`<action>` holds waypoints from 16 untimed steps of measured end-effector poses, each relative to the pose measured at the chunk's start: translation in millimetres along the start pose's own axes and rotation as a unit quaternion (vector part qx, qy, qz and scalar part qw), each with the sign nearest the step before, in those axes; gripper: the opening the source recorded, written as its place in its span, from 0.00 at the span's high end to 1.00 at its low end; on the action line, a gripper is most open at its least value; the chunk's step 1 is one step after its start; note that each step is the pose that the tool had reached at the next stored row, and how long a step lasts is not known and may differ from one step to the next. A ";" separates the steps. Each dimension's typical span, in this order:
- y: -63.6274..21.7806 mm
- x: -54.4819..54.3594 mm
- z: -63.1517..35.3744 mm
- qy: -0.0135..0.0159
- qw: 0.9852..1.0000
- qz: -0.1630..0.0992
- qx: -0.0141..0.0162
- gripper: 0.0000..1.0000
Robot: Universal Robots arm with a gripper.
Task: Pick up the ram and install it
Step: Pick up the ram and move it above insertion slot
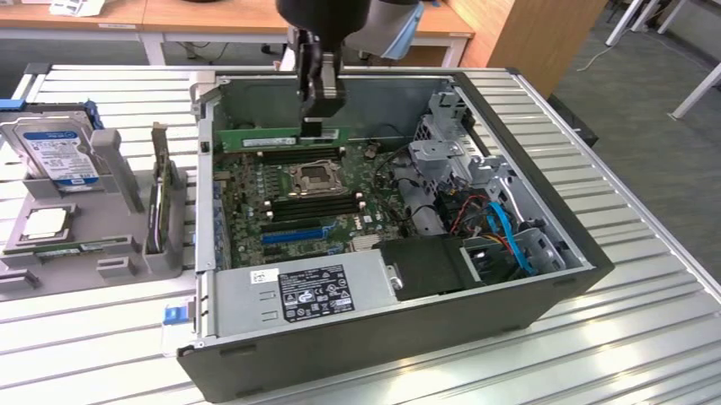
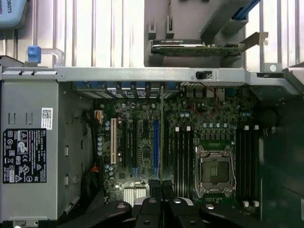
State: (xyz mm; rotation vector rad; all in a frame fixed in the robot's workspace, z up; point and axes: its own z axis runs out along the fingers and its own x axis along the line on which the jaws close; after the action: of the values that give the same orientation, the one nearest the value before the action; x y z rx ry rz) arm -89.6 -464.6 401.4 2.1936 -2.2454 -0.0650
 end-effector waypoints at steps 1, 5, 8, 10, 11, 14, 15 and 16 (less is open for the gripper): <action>-3.0 -0.1 -0.1 0.000 1.000 0.000 0.000 0.89; -14.6 -0.3 -0.4 0.000 1.000 0.000 0.000 0.89; -23.4 -0.5 -0.7 0.000 1.000 0.000 0.000 0.89; -28.8 -0.7 -0.9 0.000 1.000 0.000 0.000 0.89; -31.3 -0.7 -0.9 0.000 1.000 0.000 0.000 0.89; -39.1 -0.9 -1.2 0.000 1.000 0.000 0.000 0.89; -41.3 -0.9 -1.2 0.000 1.000 0.000 0.000 0.89; -43.3 -1.0 -1.3 0.000 1.000 0.000 0.000 0.89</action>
State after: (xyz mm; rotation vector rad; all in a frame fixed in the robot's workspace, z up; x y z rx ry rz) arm -46.3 -464.6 401.4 2.1932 -2.2451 -0.0657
